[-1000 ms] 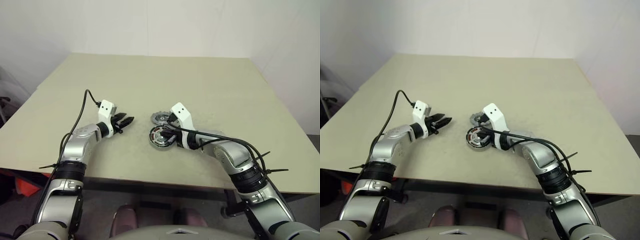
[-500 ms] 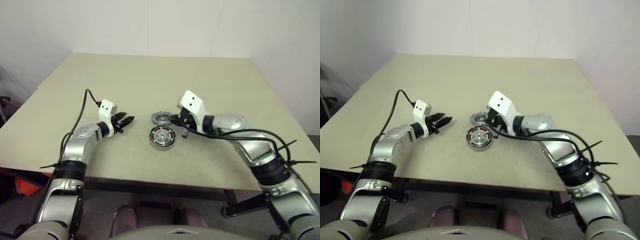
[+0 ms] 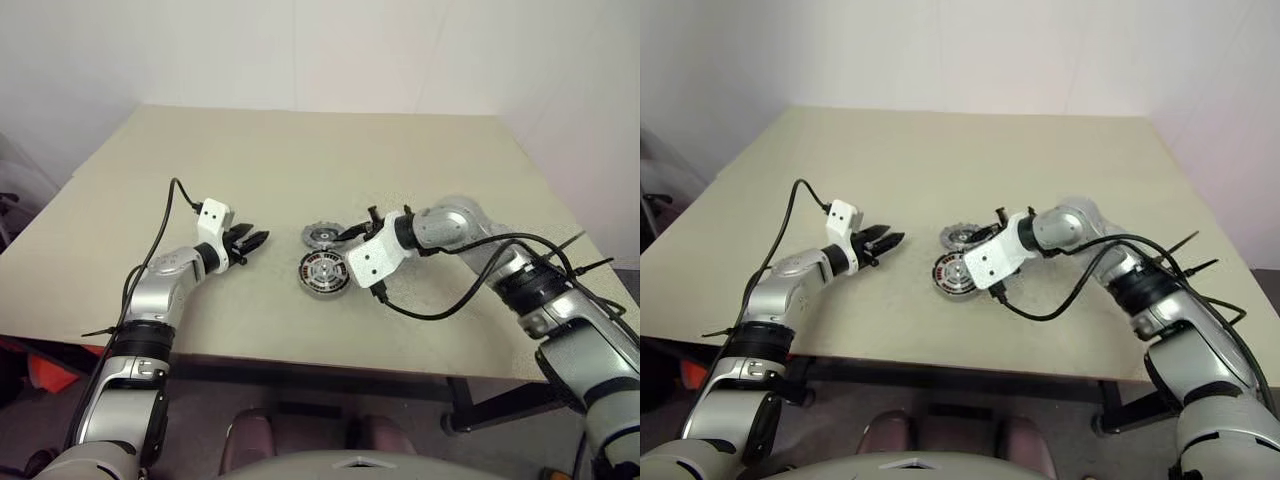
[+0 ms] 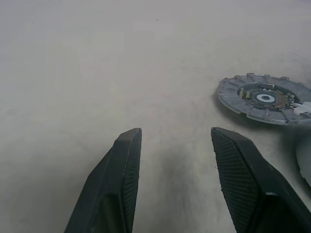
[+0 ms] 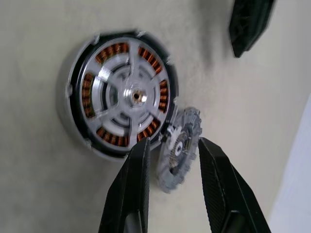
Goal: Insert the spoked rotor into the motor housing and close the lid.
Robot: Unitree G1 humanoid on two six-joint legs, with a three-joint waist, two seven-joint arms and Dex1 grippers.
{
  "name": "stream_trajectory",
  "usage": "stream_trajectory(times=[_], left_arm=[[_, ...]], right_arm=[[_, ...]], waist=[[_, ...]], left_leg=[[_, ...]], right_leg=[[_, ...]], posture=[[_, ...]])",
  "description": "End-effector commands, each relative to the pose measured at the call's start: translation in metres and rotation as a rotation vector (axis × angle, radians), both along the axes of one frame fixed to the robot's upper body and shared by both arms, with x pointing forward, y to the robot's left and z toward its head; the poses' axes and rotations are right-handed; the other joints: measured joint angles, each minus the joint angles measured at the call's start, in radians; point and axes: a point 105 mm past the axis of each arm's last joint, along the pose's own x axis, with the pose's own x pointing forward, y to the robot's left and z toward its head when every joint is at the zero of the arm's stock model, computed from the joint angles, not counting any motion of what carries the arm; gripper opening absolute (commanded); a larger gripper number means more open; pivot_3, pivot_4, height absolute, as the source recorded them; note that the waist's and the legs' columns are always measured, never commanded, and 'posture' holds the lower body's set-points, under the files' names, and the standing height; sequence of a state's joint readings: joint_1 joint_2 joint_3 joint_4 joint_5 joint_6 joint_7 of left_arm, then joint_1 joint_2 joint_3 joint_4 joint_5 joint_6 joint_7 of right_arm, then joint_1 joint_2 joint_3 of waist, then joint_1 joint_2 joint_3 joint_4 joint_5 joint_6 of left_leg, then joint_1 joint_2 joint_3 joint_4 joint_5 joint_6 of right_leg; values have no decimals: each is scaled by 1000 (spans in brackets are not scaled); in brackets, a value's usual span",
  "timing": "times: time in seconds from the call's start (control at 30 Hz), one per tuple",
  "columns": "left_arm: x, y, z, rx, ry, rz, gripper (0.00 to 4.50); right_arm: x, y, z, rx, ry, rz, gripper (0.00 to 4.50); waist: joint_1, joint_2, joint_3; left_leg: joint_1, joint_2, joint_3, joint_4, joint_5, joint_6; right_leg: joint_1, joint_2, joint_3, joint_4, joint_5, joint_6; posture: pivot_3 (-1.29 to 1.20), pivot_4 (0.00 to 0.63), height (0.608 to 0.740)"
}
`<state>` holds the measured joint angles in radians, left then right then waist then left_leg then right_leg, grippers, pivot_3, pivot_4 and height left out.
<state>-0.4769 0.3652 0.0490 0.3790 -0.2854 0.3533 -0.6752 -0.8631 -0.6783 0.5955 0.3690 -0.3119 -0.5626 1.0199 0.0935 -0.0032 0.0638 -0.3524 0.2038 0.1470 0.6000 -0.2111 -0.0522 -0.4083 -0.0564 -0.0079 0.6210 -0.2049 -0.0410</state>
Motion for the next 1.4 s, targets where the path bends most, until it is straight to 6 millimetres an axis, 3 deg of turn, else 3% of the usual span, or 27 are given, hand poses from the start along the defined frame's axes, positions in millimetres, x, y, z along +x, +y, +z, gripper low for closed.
stream_trajectory(times=[0.03,0.23,0.37,0.5,0.87,1.1,1.4], left_arm=[[3,4,17,1,-64,7,2437],[2,5,17,2,-62,10,2437],[2,4,16,4,-61,8,2437],[2,4,16,3,-60,9,2437],[1,5,14,6,-54,13,2437],[1,6,14,8,-53,14,2437],[-2,5,13,9,-50,14,2437]], right_arm=[[4,2,11,-37,-70,76,1709],[17,-8,18,-96,-122,82,1709],[16,-20,5,-164,-81,76,1709],[10,-20,-2,-169,-77,93,2592],[-23,-11,-29,-181,-3,197,2592],[-19,-6,-31,-182,3,180,2592],[-9,-13,-40,-207,31,125,2592]], waist=[[1,0,0],[-2,0,0],[-2,0,0],[-2,0,0],[-2,-1,0],[-3,-1,0],[-5,-1,0]], left_leg=[[0,0,0,1,0,0],[1,0,0,2,0,1],[0,1,0,2,-1,1],[0,1,0,2,-1,1],[1,1,0,2,-1,2],[1,1,0,2,-1,2],[1,1,0,2,-1,2]], right_leg=[[0,0,0,1,0,0],[1,0,-1,3,0,0],[1,1,-1,2,0,0],[1,1,-1,2,0,0],[1,1,-1,2,0,0],[1,1,-1,2,0,0],[1,1,-1,2,0,0]], posture=[[0,0,740],[0,0,740],[0,0,740],[0,0,740],[0,0,740],[0,0,740],[0,0,740]])
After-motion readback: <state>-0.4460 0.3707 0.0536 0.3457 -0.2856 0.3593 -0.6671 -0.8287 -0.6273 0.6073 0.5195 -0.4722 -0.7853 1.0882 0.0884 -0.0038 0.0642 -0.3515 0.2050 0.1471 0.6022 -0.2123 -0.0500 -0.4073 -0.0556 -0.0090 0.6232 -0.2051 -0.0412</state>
